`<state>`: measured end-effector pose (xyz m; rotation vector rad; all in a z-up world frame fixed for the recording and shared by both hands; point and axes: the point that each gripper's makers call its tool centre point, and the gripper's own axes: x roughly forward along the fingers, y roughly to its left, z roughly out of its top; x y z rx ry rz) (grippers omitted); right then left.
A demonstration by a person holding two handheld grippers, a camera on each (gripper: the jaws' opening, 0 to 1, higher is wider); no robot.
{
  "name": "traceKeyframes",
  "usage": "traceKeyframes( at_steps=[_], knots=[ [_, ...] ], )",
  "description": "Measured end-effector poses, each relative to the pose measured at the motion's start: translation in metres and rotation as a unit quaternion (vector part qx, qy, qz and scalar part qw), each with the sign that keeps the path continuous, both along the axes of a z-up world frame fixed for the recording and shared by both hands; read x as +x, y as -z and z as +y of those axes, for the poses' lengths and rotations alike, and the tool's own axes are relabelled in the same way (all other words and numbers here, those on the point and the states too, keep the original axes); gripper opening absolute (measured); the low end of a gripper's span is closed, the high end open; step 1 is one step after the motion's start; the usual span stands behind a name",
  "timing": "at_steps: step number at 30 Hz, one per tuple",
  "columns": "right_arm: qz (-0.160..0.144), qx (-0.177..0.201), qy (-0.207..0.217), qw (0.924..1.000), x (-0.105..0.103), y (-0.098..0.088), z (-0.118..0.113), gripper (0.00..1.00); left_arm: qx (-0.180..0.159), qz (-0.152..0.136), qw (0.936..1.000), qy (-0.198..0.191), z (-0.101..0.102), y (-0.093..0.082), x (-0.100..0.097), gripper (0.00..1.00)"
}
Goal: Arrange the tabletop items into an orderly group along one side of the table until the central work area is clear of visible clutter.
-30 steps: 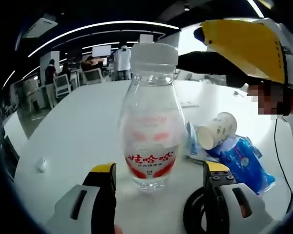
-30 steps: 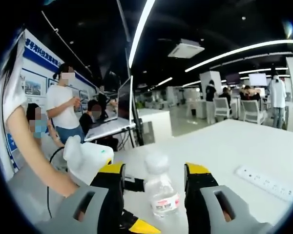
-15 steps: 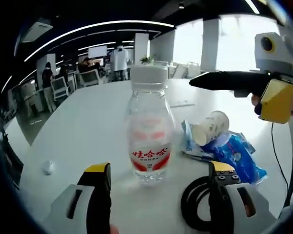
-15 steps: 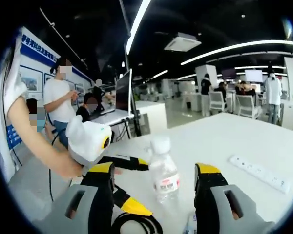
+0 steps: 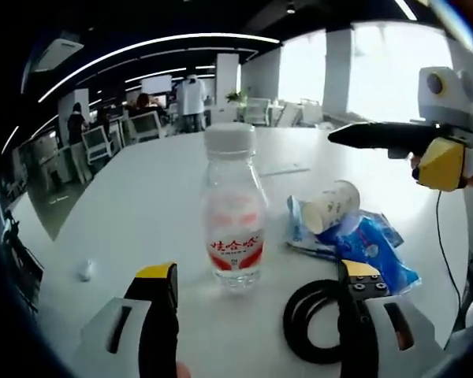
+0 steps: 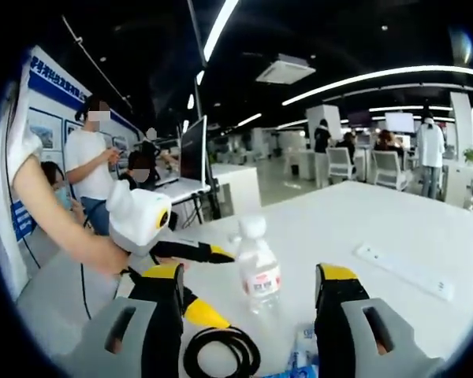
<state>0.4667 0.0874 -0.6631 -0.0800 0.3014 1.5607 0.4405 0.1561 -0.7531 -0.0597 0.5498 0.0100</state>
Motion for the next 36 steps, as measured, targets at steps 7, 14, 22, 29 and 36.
traceKeyframes(
  at_steps=[7, 14, 22, 29, 36],
  knots=[
    [-0.002, -0.005, 0.013, 0.9999, 0.002, 0.001, -0.013, 0.65, 0.006, 0.002, 1.0, 0.005, -0.003, -0.003, -0.003, 0.79],
    [-0.002, -0.009, 0.021, 0.9997, 0.005, 0.002, -0.017, 0.64, 0.006, 0.006, 1.0, 0.005, -0.005, -0.002, -0.004, 0.78],
    [0.008, -0.016, 0.045, 0.9989, 0.02, 0.009, -0.027, 0.63, 0.006, 0.011, 0.9999, 0.006, -0.005, 0.002, -0.007, 0.77],
    [0.027, -0.014, 0.079, 0.9964, 0.035, 0.014, -0.036, 0.63, 0.005, 0.014, 0.9999, 0.007, -0.005, 0.006, -0.007, 0.76],
    [0.033, -0.019, 0.096, 0.9947, 0.043, 0.022, -0.044, 0.63, 0.007, 0.018, 0.9998, 0.011, -0.003, 0.008, -0.008, 0.76]
  ],
)
